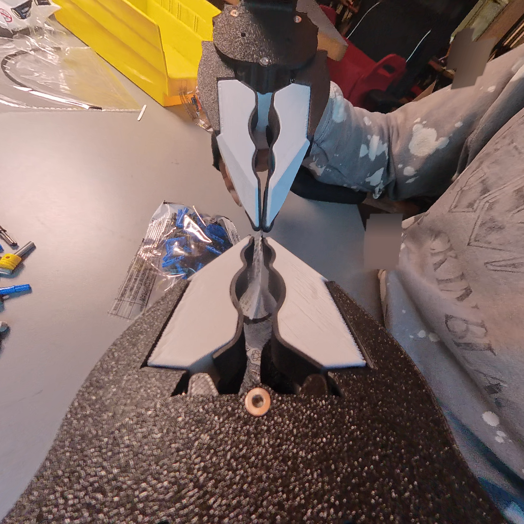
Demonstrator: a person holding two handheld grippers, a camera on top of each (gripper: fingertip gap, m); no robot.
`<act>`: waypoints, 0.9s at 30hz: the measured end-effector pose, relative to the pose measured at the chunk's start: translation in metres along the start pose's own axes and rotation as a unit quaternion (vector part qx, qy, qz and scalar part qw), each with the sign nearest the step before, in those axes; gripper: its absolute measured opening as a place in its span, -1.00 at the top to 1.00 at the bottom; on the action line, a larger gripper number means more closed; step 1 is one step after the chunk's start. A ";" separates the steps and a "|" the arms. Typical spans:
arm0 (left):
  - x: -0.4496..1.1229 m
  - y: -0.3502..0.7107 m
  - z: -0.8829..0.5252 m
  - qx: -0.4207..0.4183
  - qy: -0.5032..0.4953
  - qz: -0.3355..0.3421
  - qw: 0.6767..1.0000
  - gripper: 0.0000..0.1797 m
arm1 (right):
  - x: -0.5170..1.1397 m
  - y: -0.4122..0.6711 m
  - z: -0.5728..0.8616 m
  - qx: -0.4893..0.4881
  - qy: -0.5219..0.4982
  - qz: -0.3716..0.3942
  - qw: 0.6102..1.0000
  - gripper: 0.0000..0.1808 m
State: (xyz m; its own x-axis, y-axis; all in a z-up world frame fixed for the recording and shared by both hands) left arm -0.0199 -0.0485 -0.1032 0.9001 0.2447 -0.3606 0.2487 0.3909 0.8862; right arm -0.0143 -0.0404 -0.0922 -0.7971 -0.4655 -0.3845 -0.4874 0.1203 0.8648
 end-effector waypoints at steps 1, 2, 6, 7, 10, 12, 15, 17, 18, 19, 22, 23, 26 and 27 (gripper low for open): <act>0.001 0.002 0.000 0.003 0.000 0.006 1.000 0.99 | 0.001 -0.001 0.001 0.002 0.000 0.000 1.000 1.00; 0.001 0.003 0.001 0.002 0.000 0.010 1.000 1.00 | 0.000 0.000 0.001 0.005 0.002 0.005 1.000 1.00; -0.003 0.009 0.001 0.000 -0.006 0.031 1.000 1.00 | -0.004 0.002 0.000 0.016 0.015 0.018 1.000 1.00; -0.003 0.009 0.000 -0.001 -0.005 0.033 0.999 1.00 | -0.004 0.002 0.000 0.016 0.016 0.019 1.000 1.00; -0.003 0.010 0.002 -0.001 -0.008 0.038 0.999 1.00 | -0.005 0.002 -0.001 0.022 0.025 0.025 0.999 1.00; -0.003 0.012 0.003 -0.006 -0.014 0.045 0.999 1.00 | -0.006 0.003 -0.002 0.025 0.032 0.030 0.999 1.00; -0.003 0.012 0.002 -0.020 -0.019 0.050 0.998 1.00 | -0.007 0.002 -0.002 0.019 0.027 0.029 0.999 1.00; -0.004 0.013 0.002 -0.035 -0.031 0.056 0.997 1.00 | -0.007 0.004 -0.002 0.001 0.019 0.030 0.999 1.00; -0.005 0.014 0.002 -0.047 -0.039 0.062 0.996 1.00 | -0.006 0.005 -0.003 -0.023 0.009 0.031 0.999 1.00; -0.006 0.015 0.004 -0.063 -0.056 0.068 0.994 1.00 | -0.006 0.007 -0.005 -0.059 -0.003 0.031 0.998 1.00; -0.010 0.017 0.006 -0.113 -0.109 0.094 0.983 1.00 | -0.004 0.011 -0.011 -0.178 -0.059 0.010 0.982 1.00; -0.011 0.019 0.007 -0.124 -0.122 0.104 0.979 1.00 | -0.005 0.013 -0.014 -0.213 -0.073 0.005 0.974 1.00; -0.009 0.018 0.012 -0.145 -0.157 0.107 0.971 1.00 | -0.004 0.009 -0.020 -0.298 -0.102 -0.035 0.948 1.00; -0.007 0.016 0.013 -0.155 -0.169 0.106 0.967 1.00 | -0.004 0.007 -0.021 -0.321 -0.107 -0.051 0.940 1.00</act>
Point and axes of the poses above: each gripper's, where its closed fingertips meet, x out along the fingers, y out of its top, z = x × y across the jaws, the point moved 1 cm from there along -x, back along the fingers, and after that the axes turned 3 degrees about x, right-handed, at the moved point
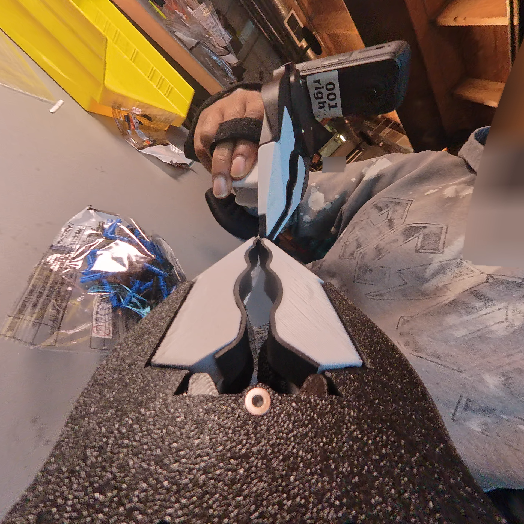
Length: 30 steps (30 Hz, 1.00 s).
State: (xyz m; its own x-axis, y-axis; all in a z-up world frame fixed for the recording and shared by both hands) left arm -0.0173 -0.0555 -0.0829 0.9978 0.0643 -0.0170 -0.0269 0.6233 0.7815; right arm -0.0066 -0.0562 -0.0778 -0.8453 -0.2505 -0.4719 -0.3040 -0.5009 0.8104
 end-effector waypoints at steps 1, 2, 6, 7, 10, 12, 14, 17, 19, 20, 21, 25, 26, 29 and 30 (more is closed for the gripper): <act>0.002 -0.002 0.000 -0.009 -0.009 -0.002 1.000 1.00 | -0.001 -0.002 -0.003 -0.021 0.002 -0.014 1.000 1.00; 0.004 -0.005 -0.002 -0.015 -0.012 -0.005 1.000 1.00 | -0.001 -0.004 -0.005 -0.042 0.003 -0.029 0.999 1.00; 0.014 -0.015 -0.004 -0.038 -0.033 -0.023 0.998 1.00 | -0.003 -0.013 -0.018 -0.093 0.028 -0.066 0.993 1.00; 0.016 -0.019 -0.005 -0.042 -0.034 -0.028 0.998 1.00 | -0.003 -0.016 -0.021 -0.099 0.034 -0.073 0.992 1.00; -0.006 -0.002 -0.036 -0.077 0.032 0.029 0.996 1.00 | -0.002 0.008 -0.079 -0.083 0.161 -0.012 0.983 1.00; -0.015 -0.003 -0.023 -0.017 0.048 -0.013 0.999 1.00 | 0.003 -0.007 -0.077 -0.139 0.118 -0.057 0.982 1.00; 0.004 -0.018 -0.010 0.013 0.032 -0.054 0.998 1.00 | -0.014 -0.015 -0.048 -0.081 0.089 -0.060 0.991 1.00; 0.007 -0.018 -0.014 0.006 0.043 -0.046 0.998 1.00 | -0.027 0.007 -0.043 -0.026 0.094 -0.006 0.995 1.00; 0.002 -0.012 -0.013 0.012 0.043 -0.036 0.998 1.00 | -0.027 0.006 -0.038 -0.001 0.082 0.003 0.997 1.00; 0.001 -0.011 -0.013 0.015 0.045 -0.037 0.998 1.00 | -0.027 0.006 -0.037 0.011 0.080 0.011 0.997 1.00; 0.001 -0.013 -0.014 0.019 0.050 -0.040 0.998 1.00 | -0.025 0.005 -0.036 0.019 0.073 0.017 0.997 1.00; 0.003 -0.022 -0.021 0.018 0.066 -0.054 0.996 1.00 | -0.018 -0.003 -0.035 0.040 0.056 0.016 0.998 1.00; 0.004 -0.024 -0.023 0.019 0.070 -0.060 0.996 1.00 | -0.017 -0.006 -0.033 0.043 0.048 0.011 0.998 1.00; 0.005 -0.026 -0.025 0.025 0.081 -0.067 0.994 1.00 | -0.017 -0.015 -0.030 0.062 0.033 0.007 0.997 1.00; 0.005 -0.027 -0.025 0.027 0.085 -0.070 0.994 1.00 | -0.018 -0.017 -0.028 0.070 0.028 0.008 0.997 1.00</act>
Point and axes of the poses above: each gripper's, where its closed fingertips meet, x out along the fingers, y out of its top, z = x × y across the jaws, the point moved 1 cm from there along -x, back along the fingers, and after that the axes turned 3 degrees about x, right-handed, at the moved point
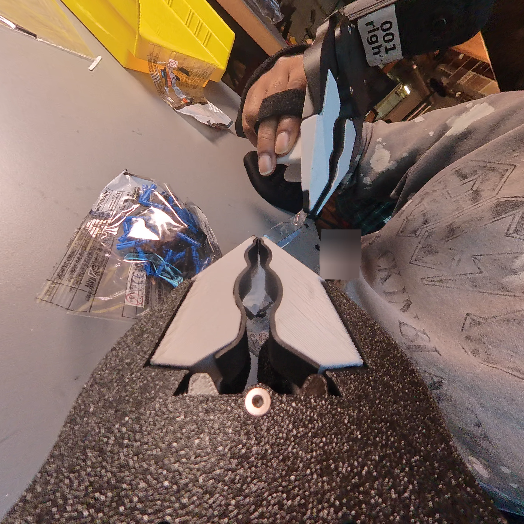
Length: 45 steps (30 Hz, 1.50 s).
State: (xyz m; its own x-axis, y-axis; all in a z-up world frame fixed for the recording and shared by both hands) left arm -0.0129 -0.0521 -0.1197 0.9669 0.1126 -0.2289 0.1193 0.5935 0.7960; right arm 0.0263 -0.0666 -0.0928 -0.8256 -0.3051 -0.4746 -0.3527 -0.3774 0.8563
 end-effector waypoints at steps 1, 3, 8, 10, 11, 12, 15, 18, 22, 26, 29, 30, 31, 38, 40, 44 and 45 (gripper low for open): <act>0.001 -0.001 -0.001 0.002 0.005 -0.003 1.000 1.00 | -0.001 -0.002 0.001 0.005 -0.005 -0.002 1.000 1.00; 0.002 -0.002 -0.002 0.001 0.006 -0.004 1.000 1.00 | -0.004 -0.005 0.002 0.013 -0.012 -0.002 1.000 0.99; 0.005 -0.006 -0.006 -0.002 0.012 -0.011 1.000 1.00 | -0.012 -0.014 0.003 0.038 -0.027 0.003 0.999 0.97; 0.006 -0.007 -0.007 -0.003 0.013 -0.014 1.000 1.00 | -0.015 -0.018 0.003 0.050 -0.031 0.002 0.998 0.93; 0.007 -0.008 -0.007 -0.003 0.013 -0.014 1.000 1.00 | -0.018 -0.019 0.004 0.056 -0.035 0.004 0.998 0.91; 0.008 -0.009 -0.007 -0.003 0.012 -0.016 1.000 1.00 | -0.021 -0.021 0.004 0.064 -0.038 0.005 0.997 0.88; 0.010 -0.012 -0.010 -0.003 0.020 -0.021 1.000 1.00 | -0.031 -0.026 0.004 0.086 -0.042 0.000 0.995 0.76; 0.007 -0.010 -0.013 -0.001 0.028 -0.015 0.999 1.00 | -0.050 -0.033 -0.007 0.119 -0.036 -0.022 0.992 0.63; 0.002 -0.007 -0.013 0.008 0.036 -0.009 0.999 1.00 | -0.081 -0.062 -0.059 0.157 -0.003 -0.124 0.980 0.60; 0.002 -0.005 -0.011 0.010 0.030 -0.004 1.000 1.00 | -0.103 -0.091 -0.125 0.214 0.023 -0.220 0.952 0.58; 0.003 -0.004 -0.008 0.015 0.027 -0.003 1.000 1.00 | -0.111 -0.109 -0.165 0.238 0.017 -0.274 0.931 0.59; 0.003 -0.003 -0.007 0.017 0.026 -0.004 1.000 1.00 | -0.111 -0.115 -0.173 0.240 0.010 -0.290 0.926 0.62; 0.004 -0.003 -0.006 0.019 0.025 -0.005 0.999 1.00 | -0.112 -0.122 -0.180 0.236 0.004 -0.311 0.921 0.64; 0.003 -0.002 -0.005 0.026 0.033 -0.008 0.999 1.00 | -0.106 -0.134 -0.184 0.209 -0.024 -0.355 0.911 0.82; 0.002 -0.002 -0.004 0.029 0.034 -0.007 0.999 1.00 | -0.106 -0.134 -0.182 0.207 -0.024 -0.357 0.910 0.84; 0.001 -0.001 -0.004 0.030 0.036 -0.008 0.999 1.00 | -0.104 -0.134 -0.182 0.201 -0.023 -0.359 0.911 0.91; 0.001 -0.002 -0.004 0.030 0.037 -0.009 0.999 1.00 | -0.104 -0.133 -0.182 0.198 -0.023 -0.359 0.912 0.93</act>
Point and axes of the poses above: each gripper's, where its closed fingertips meet, x out along the fingers, y out of its top, z = x × y across the jaws, the point moved 1 cm from there along -x, back along the fingers, and after that the axes turned 3 degrees about x, right-handed, at the moved point
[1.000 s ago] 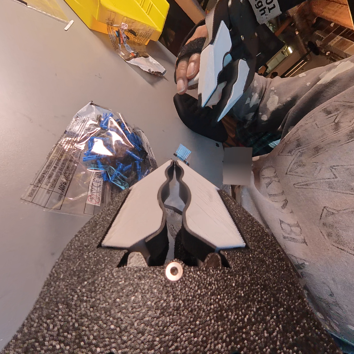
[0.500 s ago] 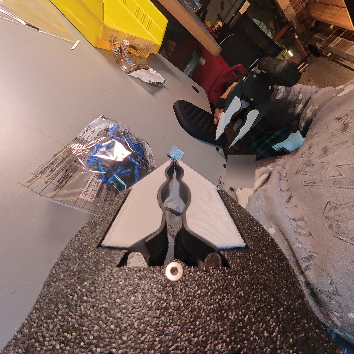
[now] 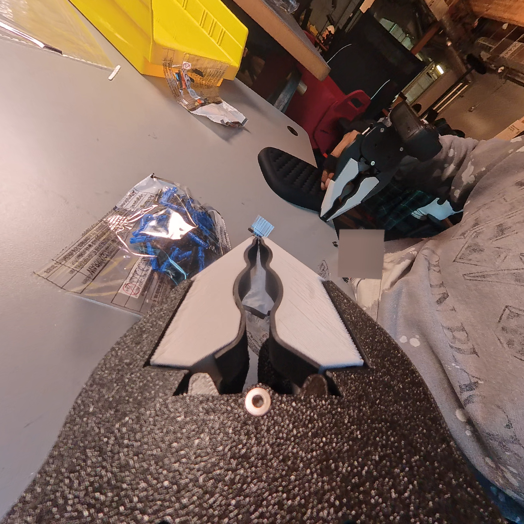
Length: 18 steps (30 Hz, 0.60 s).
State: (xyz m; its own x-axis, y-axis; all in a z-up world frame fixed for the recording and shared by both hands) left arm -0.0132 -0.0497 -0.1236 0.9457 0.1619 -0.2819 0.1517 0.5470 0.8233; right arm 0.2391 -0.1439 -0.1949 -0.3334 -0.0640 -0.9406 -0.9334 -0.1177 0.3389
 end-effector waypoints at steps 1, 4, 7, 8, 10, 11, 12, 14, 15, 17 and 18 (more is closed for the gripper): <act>0.000 -0.001 -0.001 0.000 0.001 -0.001 1.000 1.00 | 0.000 0.000 0.000 -0.002 -0.001 0.000 1.000 0.93; 0.000 -0.002 -0.002 -0.003 0.002 -0.004 1.000 1.00 | 0.000 0.001 0.000 -0.003 0.003 0.005 1.000 0.95; 0.000 -0.002 -0.003 -0.004 0.002 -0.004 1.000 1.00 | -0.004 0.011 0.006 0.002 0.011 0.033 0.999 0.95; -0.001 -0.003 -0.003 -0.005 0.002 -0.004 1.000 1.00 | -0.006 0.017 0.011 0.001 0.009 0.045 0.999 0.95; -0.002 -0.003 -0.004 -0.004 0.004 -0.006 1.000 1.00 | -0.011 0.030 0.024 0.001 0.004 0.075 0.997 0.95; -0.002 -0.003 -0.004 -0.003 0.005 -0.006 1.000 1.00 | -0.013 0.037 0.032 0.000 0.001 0.089 0.996 0.95; -0.003 -0.003 -0.004 -0.002 0.005 -0.006 1.000 1.00 | -0.015 0.045 0.041 -0.004 -0.004 0.104 0.995 0.95; -0.004 -0.002 -0.004 -0.001 0.006 -0.006 1.000 1.00 | -0.016 0.060 0.066 -0.009 -0.020 0.132 0.991 0.96; -0.004 -0.002 -0.004 0.000 0.006 -0.006 1.000 1.00 | -0.015 0.067 0.080 -0.010 -0.028 0.142 0.989 0.96; -0.005 -0.002 -0.003 0.000 0.006 -0.005 1.000 1.00 | -0.013 0.087 0.112 -0.012 -0.051 0.172 0.984 0.95; -0.005 -0.002 -0.003 0.000 0.006 -0.005 1.000 1.00 | -0.013 0.100 0.129 -0.010 -0.060 0.191 0.980 0.95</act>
State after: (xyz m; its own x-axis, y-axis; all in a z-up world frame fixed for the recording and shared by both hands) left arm -0.0196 -0.0489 -0.1255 0.9406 0.1655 -0.2965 0.1622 0.5480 0.8206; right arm 0.1333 -0.0265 -0.1515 -0.6715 0.0100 -0.7409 -0.7358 -0.1272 0.6652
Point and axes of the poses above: each gripper's, where its closed fingertips meet, x out along the fingers, y out of its top, z = x × y across the jaws, the point moved 1 cm from there along -x, back along the fingers, and after that the axes turned 3 degrees about x, right-handed, at the moved point
